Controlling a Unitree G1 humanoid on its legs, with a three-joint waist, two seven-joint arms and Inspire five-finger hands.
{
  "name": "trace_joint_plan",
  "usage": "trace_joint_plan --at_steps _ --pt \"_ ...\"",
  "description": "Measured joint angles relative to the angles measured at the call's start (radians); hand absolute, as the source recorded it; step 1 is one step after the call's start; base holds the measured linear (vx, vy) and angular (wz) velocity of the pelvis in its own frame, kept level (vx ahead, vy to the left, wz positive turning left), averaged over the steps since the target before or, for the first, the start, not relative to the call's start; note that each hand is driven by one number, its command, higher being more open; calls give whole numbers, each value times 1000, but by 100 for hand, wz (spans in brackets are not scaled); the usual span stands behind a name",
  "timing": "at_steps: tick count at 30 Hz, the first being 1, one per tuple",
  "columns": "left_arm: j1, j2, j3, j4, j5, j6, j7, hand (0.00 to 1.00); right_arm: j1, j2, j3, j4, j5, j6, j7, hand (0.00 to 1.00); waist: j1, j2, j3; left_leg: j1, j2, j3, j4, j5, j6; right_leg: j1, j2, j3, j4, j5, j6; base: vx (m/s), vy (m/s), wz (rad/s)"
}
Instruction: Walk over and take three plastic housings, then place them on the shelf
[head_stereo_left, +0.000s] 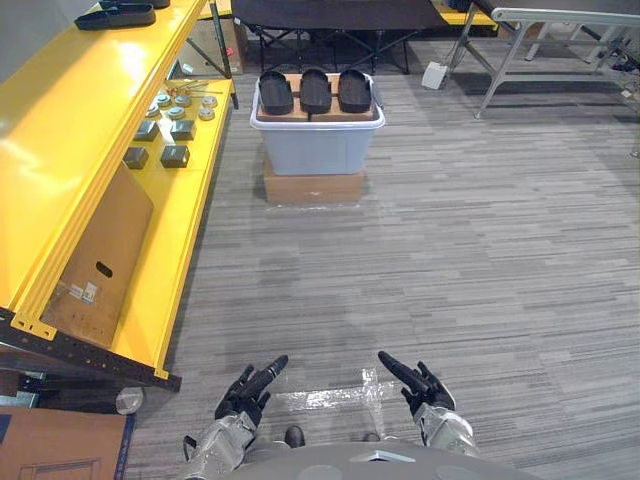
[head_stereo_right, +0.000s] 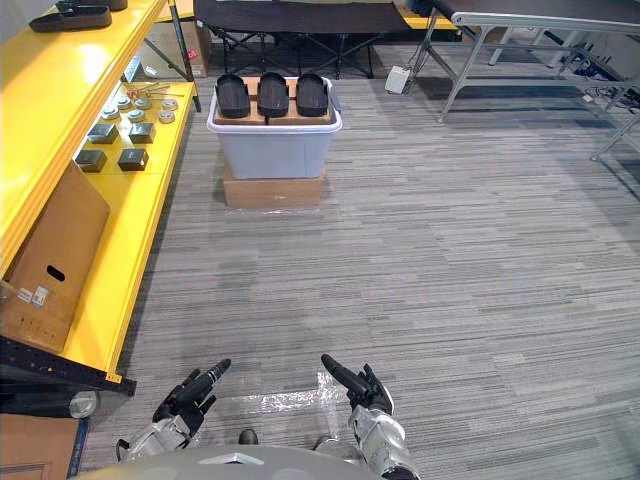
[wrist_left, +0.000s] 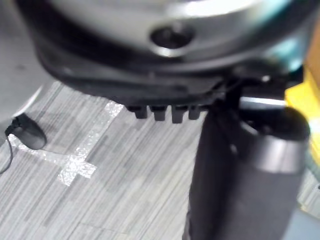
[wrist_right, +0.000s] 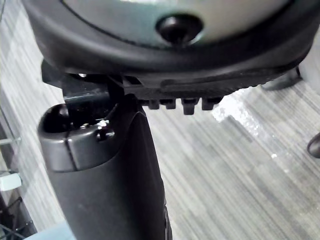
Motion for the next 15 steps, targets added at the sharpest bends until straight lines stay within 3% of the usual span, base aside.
trace_joint_plan --at_steps 2,4,5,7,9,12,13,15 --pt "2 5 -5 -8 0 0 -9 100 18 -4 0 -25 1 -2 -9 100 -4 -6 10 17 -2 55 0 -16 21 -45 -49 3 146 -53 30 8 75 10" --pt "5 0 -7 -28 1 -5 -8 100 18 -19 9 -26 3 -9 -8 100 8 5 45 56 1 73 6 -25 62 -182 -116 11 457 -56 24 -1 116 -17" --pt "8 7 -7 -30 2 -5 -8 100 23 -15 7 -27 6 -20 -6 100 5 0 55 64 2 73 16 -34 71 -194 -117 17 497 -60 21 65 118 -10" --pt "11 25 -7 -29 12 1 -3 100 42 -15 8 -42 11 -30 12 100 3 -3 66 61 36 64 72 -77 68 -196 -56 74 438 -76 -2 109 68 8" --pt "-1 26 -12 -29 38 7 -3 100 82 -9 11 -71 -3 -31 18 100 -4 0 68 64 72 39 83 -92 49 -221 24 97 310 -73 0 165 26 22" --pt "-12 28 -16 -29 38 25 -2 100 97 -7 11 -70 -37 -21 15 100 -4 -8 71 80 70 40 85 -109 23 -268 62 125 206 -43 10 259 -16 13" --pt "-10 27 -15 -28 39 26 -2 100 103 -9 9 -70 -35 -18 15 100 -4 -12 72 104 61 38 91 -127 4 -278 58 144 206 -35 -34 331 -90 19" --pt "11 27 -8 -28 35 24 -1 100 104 -16 11 -68 -23 -1 19 100 -6 -9 70 113 66 29 170 -209 -60 -262 60 135 220 -42 -62 391 -148 24"
